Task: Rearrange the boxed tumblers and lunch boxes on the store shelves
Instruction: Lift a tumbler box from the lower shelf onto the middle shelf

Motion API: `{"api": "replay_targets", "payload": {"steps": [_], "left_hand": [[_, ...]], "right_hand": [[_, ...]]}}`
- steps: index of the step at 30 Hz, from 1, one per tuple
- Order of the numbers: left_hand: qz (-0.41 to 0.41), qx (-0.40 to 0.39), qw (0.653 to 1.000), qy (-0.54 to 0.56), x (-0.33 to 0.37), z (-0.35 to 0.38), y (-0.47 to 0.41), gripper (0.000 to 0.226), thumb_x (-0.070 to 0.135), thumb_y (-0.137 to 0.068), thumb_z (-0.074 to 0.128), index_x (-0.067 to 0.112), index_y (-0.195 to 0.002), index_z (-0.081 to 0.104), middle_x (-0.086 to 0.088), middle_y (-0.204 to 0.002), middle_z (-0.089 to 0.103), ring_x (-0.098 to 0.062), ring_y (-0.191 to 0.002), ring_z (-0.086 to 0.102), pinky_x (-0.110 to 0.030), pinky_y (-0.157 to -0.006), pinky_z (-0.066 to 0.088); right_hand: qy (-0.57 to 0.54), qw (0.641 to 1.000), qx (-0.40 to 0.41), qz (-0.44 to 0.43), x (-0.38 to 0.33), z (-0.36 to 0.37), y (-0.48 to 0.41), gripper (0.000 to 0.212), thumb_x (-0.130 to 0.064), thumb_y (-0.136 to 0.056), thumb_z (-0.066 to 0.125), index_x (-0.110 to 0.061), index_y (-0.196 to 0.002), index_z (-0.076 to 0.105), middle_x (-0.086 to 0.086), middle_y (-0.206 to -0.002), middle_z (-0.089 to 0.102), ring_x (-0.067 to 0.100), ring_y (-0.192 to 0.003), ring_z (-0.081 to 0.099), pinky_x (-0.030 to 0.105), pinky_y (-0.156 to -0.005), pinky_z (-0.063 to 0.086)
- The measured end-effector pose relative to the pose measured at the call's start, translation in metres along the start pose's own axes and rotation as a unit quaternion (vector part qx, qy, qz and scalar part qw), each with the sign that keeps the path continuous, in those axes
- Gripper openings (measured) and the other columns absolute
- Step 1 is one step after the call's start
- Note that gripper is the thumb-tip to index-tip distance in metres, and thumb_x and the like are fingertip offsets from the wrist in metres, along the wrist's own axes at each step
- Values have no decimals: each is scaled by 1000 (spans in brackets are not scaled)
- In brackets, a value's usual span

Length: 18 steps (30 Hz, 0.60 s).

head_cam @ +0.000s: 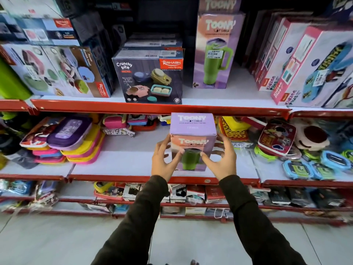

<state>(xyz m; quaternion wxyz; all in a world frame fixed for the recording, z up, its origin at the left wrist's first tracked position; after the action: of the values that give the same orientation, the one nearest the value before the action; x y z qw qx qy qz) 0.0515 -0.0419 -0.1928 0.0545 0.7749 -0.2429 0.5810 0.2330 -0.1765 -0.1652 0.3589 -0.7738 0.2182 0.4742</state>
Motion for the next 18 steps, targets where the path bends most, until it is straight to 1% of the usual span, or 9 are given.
{"api": "replay_targets", "payload": {"steps": [2,4,6,8,10,13,15,17,18], "left_hand": [[34,25,999,30,21,-5,2,73,49,-81,73,24,-146,50,4,-117,53,-4,-115,57,-31,-99,52],[75,43,995,45,49,-11,-1,76,51,-78,71,23,-146,51,5,-110,50,6,-108,53,-17,-97,47],[122,48,991,42,77,-17,-11,78,49,-76,70,22,-147,49,-3,-110,49,-1,-106,54,-19,-96,47],[145,41,988,40,101,-21,-24,78,47,-77,69,24,-148,46,-11,-111,49,-12,-105,55,-25,-98,48],[146,37,988,44,112,-24,-28,77,48,-77,68,29,-148,44,-13,-111,49,-1,-102,53,-14,-98,43],[138,38,990,20,118,-28,-27,75,47,-79,72,33,-147,44,-9,-113,52,16,-100,49,2,-91,34],[130,32,990,35,121,-27,-36,74,40,-80,74,30,-148,46,-7,-116,53,20,-101,47,5,-90,32],[185,65,980,42,186,-36,-62,74,39,-80,73,30,-148,46,-8,-117,54,20,-101,48,6,-89,32],[180,47,981,50,182,-32,-68,73,40,-80,73,32,-148,45,-9,-117,54,20,-101,48,6,-89,32]], "right_hand": [[-5,999,24,-37,-20,-13,-3,70,-38,-71,81,-59,-130,48,-17,-132,57,18,-127,60,54,-99,57],[-15,996,47,-73,-41,-24,-8,67,-42,-72,79,-41,-133,54,-28,-128,53,-2,-124,56,51,-101,56],[-27,992,77,-101,-61,-35,-18,65,-43,-73,79,-29,-132,57,-25,-123,56,-9,-118,55,45,-102,55],[-49,988,94,-111,-76,-44,-33,62,-40,-74,82,-25,-131,61,-9,-117,63,9,-115,65,50,-99,57],[-73,985,112,-108,-83,-48,-38,57,-37,-75,84,-32,-128,64,3,-119,66,28,-113,69,57,-95,58],[-88,985,104,-104,-89,-48,-40,55,-36,-78,83,-33,-129,63,5,-122,68,25,-116,69,59,-96,57],[-100,986,94,-94,-94,-45,-49,56,-38,-78,83,-31,-130,64,2,-122,67,20,-119,68,58,-96,58],[-108,972,141,-152,-144,-76,-77,56,-39,-78,82,-32,-130,64,-2,-121,67,18,-120,67,57,-97,58],[-101,975,128,-151,-143,-76,-81,55,-40,-77,82,-33,-129,63,-4,-120,67,18,-119,67,57,-97,58]]}}
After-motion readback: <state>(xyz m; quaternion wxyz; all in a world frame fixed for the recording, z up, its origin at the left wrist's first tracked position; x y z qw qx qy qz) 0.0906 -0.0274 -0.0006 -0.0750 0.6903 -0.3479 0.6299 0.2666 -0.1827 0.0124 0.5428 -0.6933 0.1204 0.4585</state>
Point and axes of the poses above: each hand's wrist, its own y-axis away from the middle knuckle, its own z-axis out of the palm, x = y × z, the point moved 8 cm from there along -y, towards the middle knuckle
